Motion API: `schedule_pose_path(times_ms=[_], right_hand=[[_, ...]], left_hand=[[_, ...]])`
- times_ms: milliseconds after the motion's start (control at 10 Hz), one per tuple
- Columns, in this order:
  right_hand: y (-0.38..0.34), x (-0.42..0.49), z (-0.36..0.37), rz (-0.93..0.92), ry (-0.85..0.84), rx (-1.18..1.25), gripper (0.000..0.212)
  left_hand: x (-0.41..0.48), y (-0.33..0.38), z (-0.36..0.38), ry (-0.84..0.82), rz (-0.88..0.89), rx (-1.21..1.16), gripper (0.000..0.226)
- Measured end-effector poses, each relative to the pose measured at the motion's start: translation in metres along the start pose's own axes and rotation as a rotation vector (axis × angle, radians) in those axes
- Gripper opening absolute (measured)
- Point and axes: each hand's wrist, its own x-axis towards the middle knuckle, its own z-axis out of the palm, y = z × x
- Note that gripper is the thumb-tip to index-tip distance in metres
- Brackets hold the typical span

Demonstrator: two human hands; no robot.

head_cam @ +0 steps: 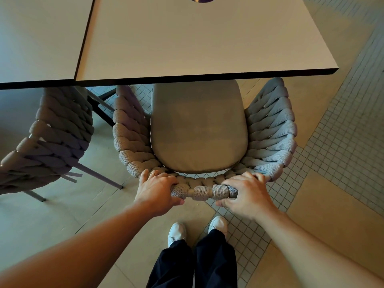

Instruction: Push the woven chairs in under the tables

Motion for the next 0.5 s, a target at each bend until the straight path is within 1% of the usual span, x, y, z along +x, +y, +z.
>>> schedule_pose_path(times_ms=[100, 200, 300, 400, 500], right_hand=[[-0.003, -0.001, -0.003, 0.015, 0.001, 0.033, 0.062], [-0.004, 0.000, -0.007, 0.020, -0.039, 0.047, 0.063], [-0.003, 0.003, -0.015, 0.105, -0.043, 0.156, 0.055], [-0.005, 0.002, -0.024, 0.212, 0.092, 0.369, 0.031], [-0.008, -0.002, -0.035, 0.339, 0.219, 0.523, 0.017]], left_hand=[[0.000, -0.001, -0.003, -0.009, 0.004, -0.014, 0.055], [0.003, -0.001, -0.009, -0.029, -0.010, -0.044, 0.050], [0.008, 0.004, -0.017, -0.027, -0.026, -0.105, 0.038], [0.016, 0.011, -0.023, -0.033, -0.008, -0.193, 0.029], [0.028, 0.021, -0.027, -0.086, 0.054, -0.282, 0.025]])
